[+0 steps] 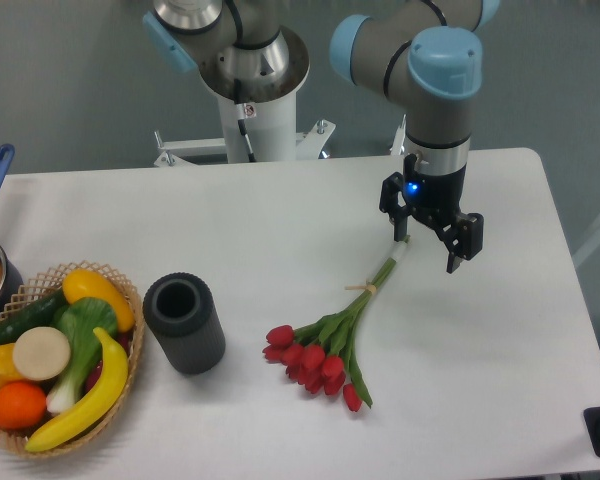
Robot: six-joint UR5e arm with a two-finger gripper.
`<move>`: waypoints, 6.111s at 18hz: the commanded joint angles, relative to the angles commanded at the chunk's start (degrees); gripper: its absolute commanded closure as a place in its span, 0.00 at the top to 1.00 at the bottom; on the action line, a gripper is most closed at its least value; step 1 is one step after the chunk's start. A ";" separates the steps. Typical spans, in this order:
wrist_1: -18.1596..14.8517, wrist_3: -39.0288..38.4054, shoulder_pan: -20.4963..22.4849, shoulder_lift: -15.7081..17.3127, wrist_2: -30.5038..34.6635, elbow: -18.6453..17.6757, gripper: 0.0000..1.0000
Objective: Pick up the flowers from the table
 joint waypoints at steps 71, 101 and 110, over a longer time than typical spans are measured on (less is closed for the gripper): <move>5.36 -21.71 -9.49 -16.70 -1.93 -1.49 0.59; 5.36 -24.78 -6.86 -2.82 -16.69 0.53 0.34; 5.36 -25.58 -0.88 0.09 -35.32 2.99 0.34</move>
